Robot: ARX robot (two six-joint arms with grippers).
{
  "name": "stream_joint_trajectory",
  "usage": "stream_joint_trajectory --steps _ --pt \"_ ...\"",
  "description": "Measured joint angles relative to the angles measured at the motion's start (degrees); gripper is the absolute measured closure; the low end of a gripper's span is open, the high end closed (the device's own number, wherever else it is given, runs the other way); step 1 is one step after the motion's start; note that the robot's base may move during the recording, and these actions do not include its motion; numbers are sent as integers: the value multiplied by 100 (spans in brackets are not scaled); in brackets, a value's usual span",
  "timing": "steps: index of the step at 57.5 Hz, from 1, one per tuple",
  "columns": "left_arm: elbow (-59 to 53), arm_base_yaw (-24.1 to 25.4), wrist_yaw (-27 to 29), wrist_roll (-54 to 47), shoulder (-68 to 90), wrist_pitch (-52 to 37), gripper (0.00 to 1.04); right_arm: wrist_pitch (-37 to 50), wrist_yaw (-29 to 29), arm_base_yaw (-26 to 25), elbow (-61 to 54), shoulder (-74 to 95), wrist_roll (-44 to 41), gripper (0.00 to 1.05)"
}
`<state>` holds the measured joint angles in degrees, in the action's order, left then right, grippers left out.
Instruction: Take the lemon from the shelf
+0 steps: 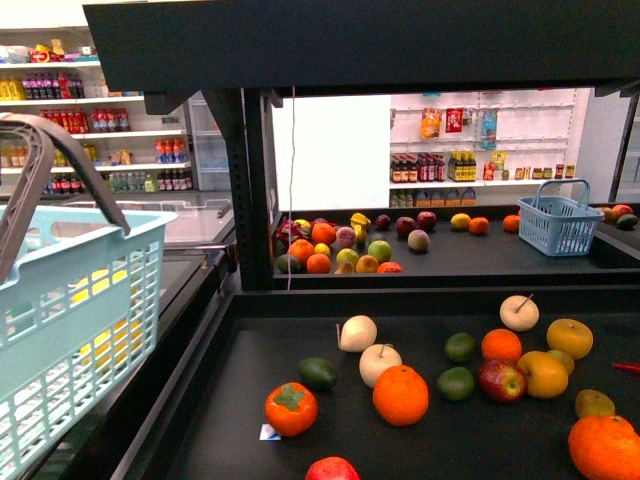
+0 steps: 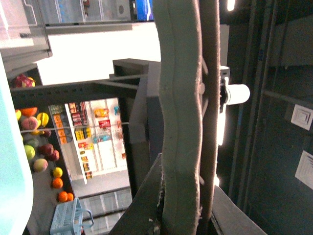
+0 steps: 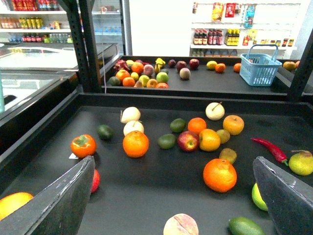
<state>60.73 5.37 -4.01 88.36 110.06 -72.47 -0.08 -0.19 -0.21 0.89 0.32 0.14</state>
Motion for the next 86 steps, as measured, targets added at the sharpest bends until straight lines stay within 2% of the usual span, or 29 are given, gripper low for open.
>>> stream_joint_trajectory --steps 15,25,56,61,64,72,79,82,86 --pt "4 625 -367 166 278 -487 95 0 0 0 0 0 0 7" --pt "11 890 -387 195 549 -662 95 0 0 0 0 0 0 7" --pt "9 960 -345 433 1008 -706 95 0 0 -2 0 0 0 7" --pt "11 960 -348 393 1008 -732 80 0 0 -2 0 0 0 7" --pt "17 960 -348 393 1003 -774 67 0 0 -2 0 0 0 7" --pt "55 960 -319 243 1008 -686 44 0 0 -2 0 0 0 7" --pt "59 960 -466 -378 894 -109 21 0 0 0 0 0 0 7" --pt "-61 962 -505 -623 671 251 7 0 0 0 0 0 0 7" --pt "-153 966 -498 -817 409 612 9 0 -2 0 0 0 0 7"
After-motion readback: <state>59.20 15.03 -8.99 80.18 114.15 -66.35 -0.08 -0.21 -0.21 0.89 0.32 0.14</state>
